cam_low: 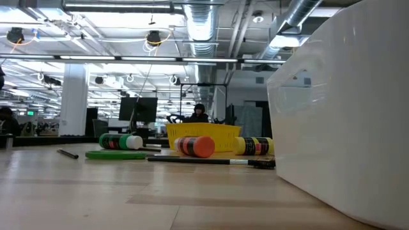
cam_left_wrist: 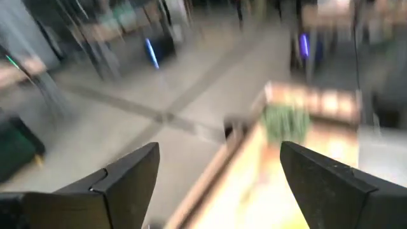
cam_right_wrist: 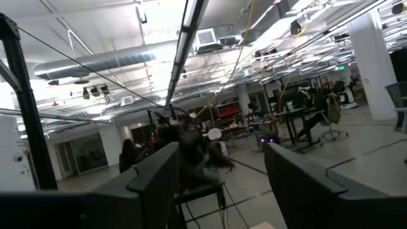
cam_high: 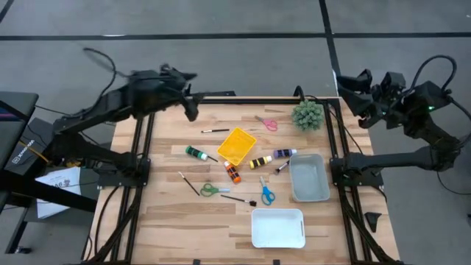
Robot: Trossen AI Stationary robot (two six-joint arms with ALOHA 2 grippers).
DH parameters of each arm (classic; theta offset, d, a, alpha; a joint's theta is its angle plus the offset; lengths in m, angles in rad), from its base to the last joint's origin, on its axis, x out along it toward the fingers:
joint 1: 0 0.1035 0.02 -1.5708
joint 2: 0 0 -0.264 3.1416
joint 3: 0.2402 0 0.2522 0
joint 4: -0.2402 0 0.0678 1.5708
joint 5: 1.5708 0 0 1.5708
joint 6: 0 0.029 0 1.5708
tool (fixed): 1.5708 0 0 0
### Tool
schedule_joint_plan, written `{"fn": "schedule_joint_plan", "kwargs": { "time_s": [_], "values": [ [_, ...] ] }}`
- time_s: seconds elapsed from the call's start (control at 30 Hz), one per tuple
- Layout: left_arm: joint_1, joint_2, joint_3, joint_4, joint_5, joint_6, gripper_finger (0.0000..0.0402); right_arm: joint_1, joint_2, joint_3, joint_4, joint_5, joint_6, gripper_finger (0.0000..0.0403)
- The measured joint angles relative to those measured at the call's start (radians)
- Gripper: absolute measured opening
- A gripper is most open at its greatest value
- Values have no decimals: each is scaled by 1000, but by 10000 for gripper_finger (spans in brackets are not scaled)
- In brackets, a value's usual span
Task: Pick & Place Paint Supplies
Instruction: Put the green paint bottle into the yellow bin
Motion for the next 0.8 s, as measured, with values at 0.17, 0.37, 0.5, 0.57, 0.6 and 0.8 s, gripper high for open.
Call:
{"fn": "schedule_joint_plan", "kwargs": {
  "time_s": [0.17,0.37,0.5,0.57,0.6,0.8],
  "values": [
    [61,88,0,-342,122,24,321,-8,2,0,-21,0,0,225],
    [71,152,-68,-571,184,164,321,8,8,0,-30,-1,8,224],
    [71,129,-202,-561,311,252,321,27,6,0,-29,-4,8,223],
    [65,108,-279,-534,361,295,321,37,7,0,-30,-4,8,223],
    [64,97,-320,-515,379,318,321,41,7,0,-30,-4,8,223],
    [32,25,-556,-343,414,402,321,63,7,0,-33,-4,8,223]
  ]
}}
